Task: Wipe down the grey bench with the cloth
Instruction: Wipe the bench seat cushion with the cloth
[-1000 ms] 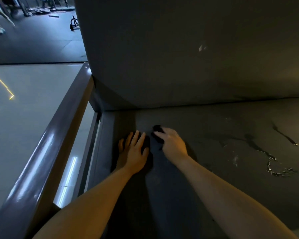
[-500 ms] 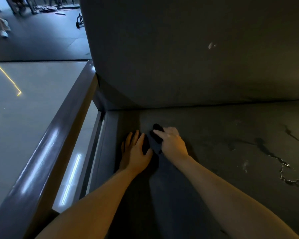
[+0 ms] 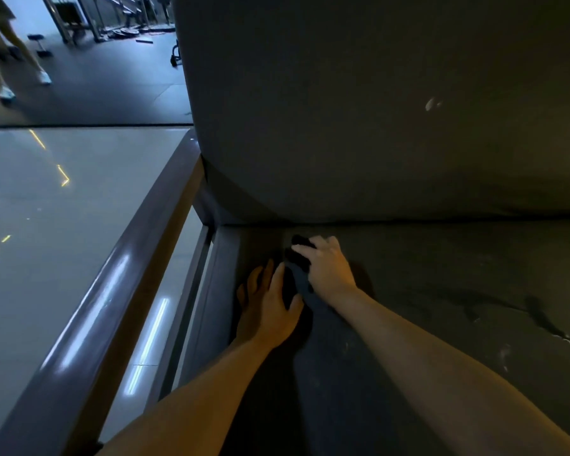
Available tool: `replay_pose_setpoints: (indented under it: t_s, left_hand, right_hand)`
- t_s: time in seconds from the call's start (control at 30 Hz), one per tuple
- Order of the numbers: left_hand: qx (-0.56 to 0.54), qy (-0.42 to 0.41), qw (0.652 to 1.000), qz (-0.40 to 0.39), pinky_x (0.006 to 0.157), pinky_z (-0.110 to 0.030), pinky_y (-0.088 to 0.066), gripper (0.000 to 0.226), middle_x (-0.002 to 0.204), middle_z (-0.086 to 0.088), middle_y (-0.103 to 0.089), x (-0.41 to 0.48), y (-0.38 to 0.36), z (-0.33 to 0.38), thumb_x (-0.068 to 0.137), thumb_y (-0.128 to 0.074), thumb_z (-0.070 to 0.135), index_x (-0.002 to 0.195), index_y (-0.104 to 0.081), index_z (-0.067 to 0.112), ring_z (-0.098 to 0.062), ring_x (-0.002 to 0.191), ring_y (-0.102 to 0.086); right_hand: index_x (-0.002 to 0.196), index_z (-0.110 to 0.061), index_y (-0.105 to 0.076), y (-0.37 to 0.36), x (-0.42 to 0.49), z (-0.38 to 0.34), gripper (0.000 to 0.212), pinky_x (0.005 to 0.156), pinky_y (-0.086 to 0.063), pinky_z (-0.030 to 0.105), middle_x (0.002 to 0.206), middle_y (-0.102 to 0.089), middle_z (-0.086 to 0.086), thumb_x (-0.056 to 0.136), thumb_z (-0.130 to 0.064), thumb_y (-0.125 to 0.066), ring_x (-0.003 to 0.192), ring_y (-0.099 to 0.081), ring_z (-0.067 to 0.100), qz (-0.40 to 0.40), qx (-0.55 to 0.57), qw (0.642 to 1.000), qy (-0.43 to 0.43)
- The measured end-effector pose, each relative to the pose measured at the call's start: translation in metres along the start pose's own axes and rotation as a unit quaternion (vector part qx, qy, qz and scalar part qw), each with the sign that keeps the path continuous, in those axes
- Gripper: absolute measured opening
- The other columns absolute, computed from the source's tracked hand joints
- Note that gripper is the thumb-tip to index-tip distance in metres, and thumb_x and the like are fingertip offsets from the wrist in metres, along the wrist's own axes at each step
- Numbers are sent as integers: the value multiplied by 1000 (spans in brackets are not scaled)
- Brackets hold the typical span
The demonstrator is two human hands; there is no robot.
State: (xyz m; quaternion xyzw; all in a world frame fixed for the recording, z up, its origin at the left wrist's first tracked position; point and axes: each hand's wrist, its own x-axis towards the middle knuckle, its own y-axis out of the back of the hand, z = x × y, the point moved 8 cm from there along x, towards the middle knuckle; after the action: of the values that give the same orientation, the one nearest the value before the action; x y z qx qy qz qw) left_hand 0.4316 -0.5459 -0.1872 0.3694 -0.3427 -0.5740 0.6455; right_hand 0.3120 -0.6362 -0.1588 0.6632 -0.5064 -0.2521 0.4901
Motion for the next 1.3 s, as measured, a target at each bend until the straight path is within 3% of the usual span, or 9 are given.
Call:
replay_pose_setpoints:
  t_s: [0.17,0.43,0.63,0.73,0.83,0.9,0.93,1.07,1.3]
  left_hand:
    - [4,5,1000,-14,122,-50,5,71,169,6,3,7,-7,-3,101,-42,53,161,-7,35,-15,154,12]
    - [-35,21,999,0,125,-49,-1,89,168,5,-1,6,-2,-7,98,-51,51,159,11,32,-14,154,6]
    - [-105,-3,994,20,125,-49,-14,77,166,2,-18,-1,9,-10,97,-58,29,160,-14,32,-12,153,-3]
    - [-57,-12,998,-11,125,-48,-14,72,166,3,-19,-3,7,-5,98,-57,30,160,-19,30,-15,153,-5]
    - [-38,1,999,-31,126,-46,-11,72,166,4,-19,-6,9,0,98,-57,32,160,-20,29,-20,153,-6]
    - [-58,28,998,-29,125,-45,-10,73,167,4,-14,-14,11,0,97,-59,33,159,-21,30,-21,154,-3]
    - [-60,38,997,-22,124,-45,-9,73,168,5,-10,-20,11,-1,97,-60,34,159,-22,32,-21,154,0]
    - [-30,67,997,-5,125,-53,-7,74,167,6,-5,-41,12,-7,96,-60,38,158,-19,36,-23,153,3]
    - [8,36,996,-79,124,-49,-3,73,169,7,-8,-78,1,-7,100,-52,42,160,-10,38,-19,155,1]
  right_hand:
    - [155,-28,-40,3,37,24,61,118,-33,44,157,-39,7,100,-2,-43,143,-28,32,23,24,996,-80]
    - [138,-30,-60,-9,18,-13,54,108,-38,38,141,-56,3,95,-2,-43,127,-45,32,-68,46,997,13]
    - [128,-29,-69,-5,-41,-23,47,99,-41,33,130,-65,0,93,-9,-46,116,-54,26,-88,86,992,39]
    - [128,-28,-69,-3,-62,-27,47,101,-45,39,125,-66,1,92,-8,-47,111,-51,23,-106,94,988,55]
    - [135,-27,-64,20,-56,-18,50,105,-43,36,137,-59,3,94,-5,-47,122,-44,23,-31,59,997,38]
    - [142,-27,-58,44,-48,8,52,109,-39,35,144,-54,3,97,-3,-45,131,-39,23,49,43,997,-33]
    - [144,-27,-55,48,-46,22,53,112,-37,36,146,-52,2,98,-3,-45,135,-37,23,50,43,995,-71]
    - [146,-34,-52,26,-52,25,57,117,-33,38,153,-46,1,97,-5,-46,141,-36,24,-57,48,991,-113]
    - [132,-30,-66,4,-100,-34,44,103,-39,32,133,-62,1,99,-11,-45,123,-52,23,-81,74,993,-30]
